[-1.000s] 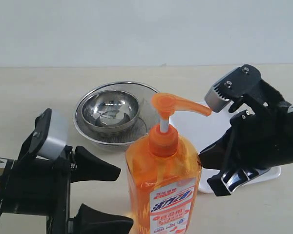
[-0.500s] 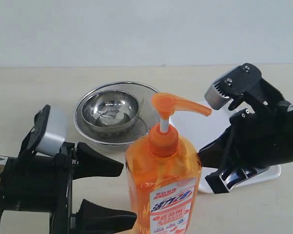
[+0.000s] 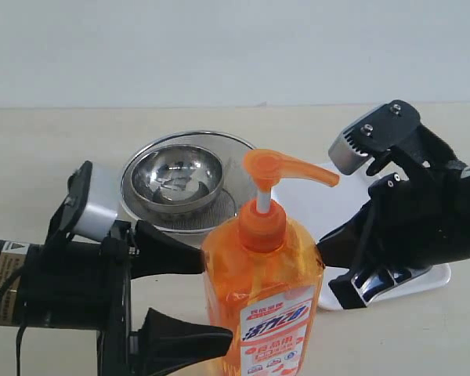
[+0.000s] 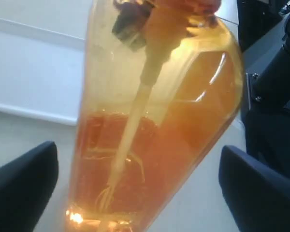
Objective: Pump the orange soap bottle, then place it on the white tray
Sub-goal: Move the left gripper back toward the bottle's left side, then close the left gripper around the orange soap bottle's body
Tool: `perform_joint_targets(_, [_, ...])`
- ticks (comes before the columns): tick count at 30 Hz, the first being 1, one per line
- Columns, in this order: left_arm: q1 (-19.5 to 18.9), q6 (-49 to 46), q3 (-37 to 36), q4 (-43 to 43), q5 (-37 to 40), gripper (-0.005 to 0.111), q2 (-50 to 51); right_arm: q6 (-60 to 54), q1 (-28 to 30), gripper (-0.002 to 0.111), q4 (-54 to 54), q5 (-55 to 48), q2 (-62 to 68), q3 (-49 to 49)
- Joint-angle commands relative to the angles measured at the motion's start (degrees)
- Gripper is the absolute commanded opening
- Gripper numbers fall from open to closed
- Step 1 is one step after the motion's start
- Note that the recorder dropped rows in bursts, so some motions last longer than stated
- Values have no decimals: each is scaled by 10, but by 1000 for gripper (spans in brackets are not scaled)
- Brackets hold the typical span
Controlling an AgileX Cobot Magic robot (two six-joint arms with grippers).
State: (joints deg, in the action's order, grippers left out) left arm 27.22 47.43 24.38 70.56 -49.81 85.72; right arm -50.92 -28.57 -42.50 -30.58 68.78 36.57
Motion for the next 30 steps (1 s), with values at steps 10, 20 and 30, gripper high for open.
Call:
perform_joint_targets(10, [48,-26,55,-44,32,84,55,-24,0,0,-30,-10,-2,2])
perform_joint_targets(20, [75,-26,108,-65,18,83,120,-47,0,0,-45,-35,-2,2])
perform_joint_targets(30, [101,-35,127,-63,16,5,129,-62,0,0,-56,-45,-2,2])
